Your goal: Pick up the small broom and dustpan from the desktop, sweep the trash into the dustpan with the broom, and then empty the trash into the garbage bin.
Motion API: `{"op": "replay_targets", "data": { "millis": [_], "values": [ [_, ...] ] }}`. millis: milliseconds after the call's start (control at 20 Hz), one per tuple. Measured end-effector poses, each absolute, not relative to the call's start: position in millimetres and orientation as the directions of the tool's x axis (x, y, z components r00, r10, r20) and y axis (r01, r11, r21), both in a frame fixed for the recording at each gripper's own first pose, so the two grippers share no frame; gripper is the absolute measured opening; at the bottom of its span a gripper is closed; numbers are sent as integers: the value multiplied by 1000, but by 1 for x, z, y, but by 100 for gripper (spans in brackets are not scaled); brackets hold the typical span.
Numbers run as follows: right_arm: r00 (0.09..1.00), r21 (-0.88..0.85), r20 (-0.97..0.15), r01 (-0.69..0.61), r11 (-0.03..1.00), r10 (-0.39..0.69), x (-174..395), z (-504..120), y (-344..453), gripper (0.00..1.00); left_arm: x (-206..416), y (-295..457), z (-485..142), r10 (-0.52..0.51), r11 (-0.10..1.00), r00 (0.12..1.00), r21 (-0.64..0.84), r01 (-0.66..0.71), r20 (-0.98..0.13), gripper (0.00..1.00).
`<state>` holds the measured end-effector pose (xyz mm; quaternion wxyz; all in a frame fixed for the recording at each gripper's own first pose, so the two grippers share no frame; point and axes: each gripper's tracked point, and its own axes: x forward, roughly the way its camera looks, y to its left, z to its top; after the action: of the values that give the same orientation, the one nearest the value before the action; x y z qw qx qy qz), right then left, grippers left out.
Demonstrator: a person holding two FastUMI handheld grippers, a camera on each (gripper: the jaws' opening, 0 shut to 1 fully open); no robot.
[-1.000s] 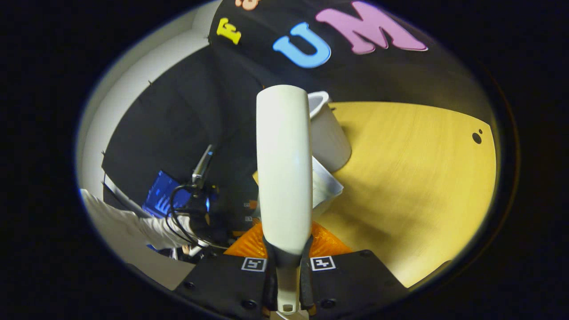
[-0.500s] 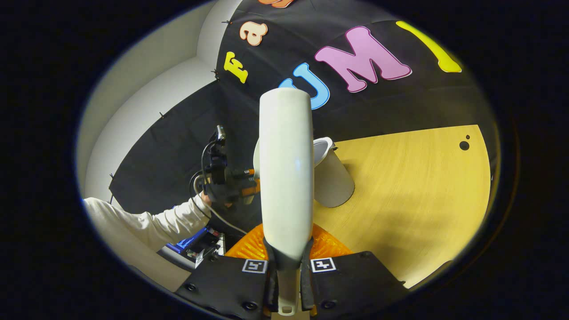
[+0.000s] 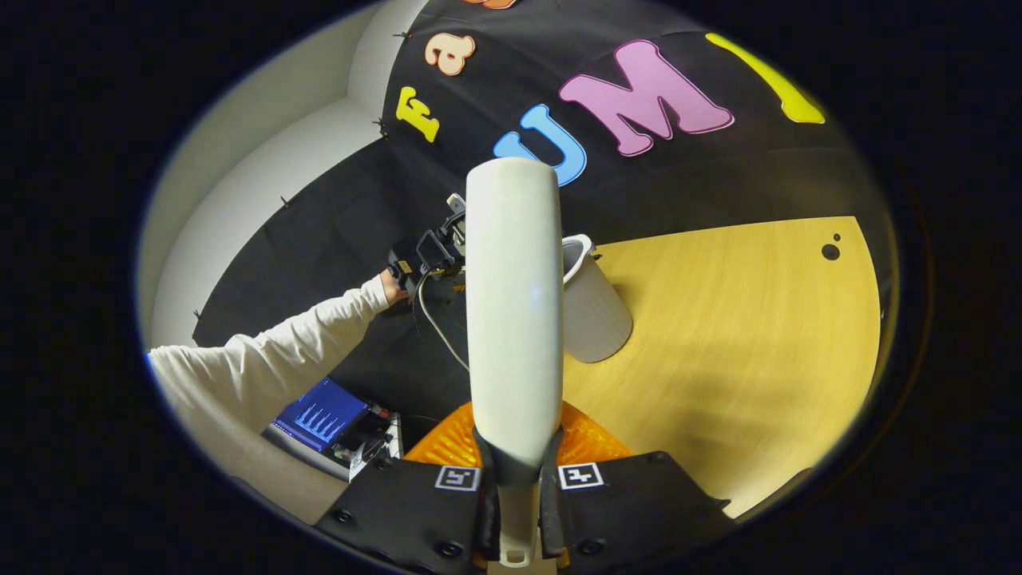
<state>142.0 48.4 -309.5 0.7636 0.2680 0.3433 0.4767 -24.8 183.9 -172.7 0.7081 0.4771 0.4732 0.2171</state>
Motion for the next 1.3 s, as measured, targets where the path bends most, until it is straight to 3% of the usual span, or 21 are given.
{"op": "replay_targets", "data": {
  "millis": [250, 500, 650, 800, 1050, 1200, 1300],
  "values": [
    [329, 749, -302, -499, 436, 895, 149, -322, 42, 21, -29, 201, -163, 850, 83, 469, 940, 331, -240, 26],
    [337, 741, -318, -495, 454, 886, 151, -333, 40, 21, -26, 191, -166, 790, -341, 613, 811, 475, -27, 26],
    [333, 729, -340, -497, 470, 880, 153, -339, 46, 21, -27, 200, -159, 763, -376, 646, 806, 457, -10, 27],
    [336, 727, -358, -486, 486, 871, 155, -341, 47, 21, -22, 194, -159, 758, -247, 649, 898, 364, -55, 26],
    [420, 713, -341, -467, 523, 841, 181, -323, 35, 21, -10, 151, -174, 699, 237, 677, 968, 83, -230, 26],
    [506, 694, -319, -452, 561, 802, 214, -301, 16, 21, -1, 107, -195, 584, 568, 726, 822, -46, -363, 26],
    [583, 665, -308, -433, 609, 752, 238, -288, -1, 21, -1, 40, -226, 369, 824, 753, 567, 7, -545, 26]
  ]
}}
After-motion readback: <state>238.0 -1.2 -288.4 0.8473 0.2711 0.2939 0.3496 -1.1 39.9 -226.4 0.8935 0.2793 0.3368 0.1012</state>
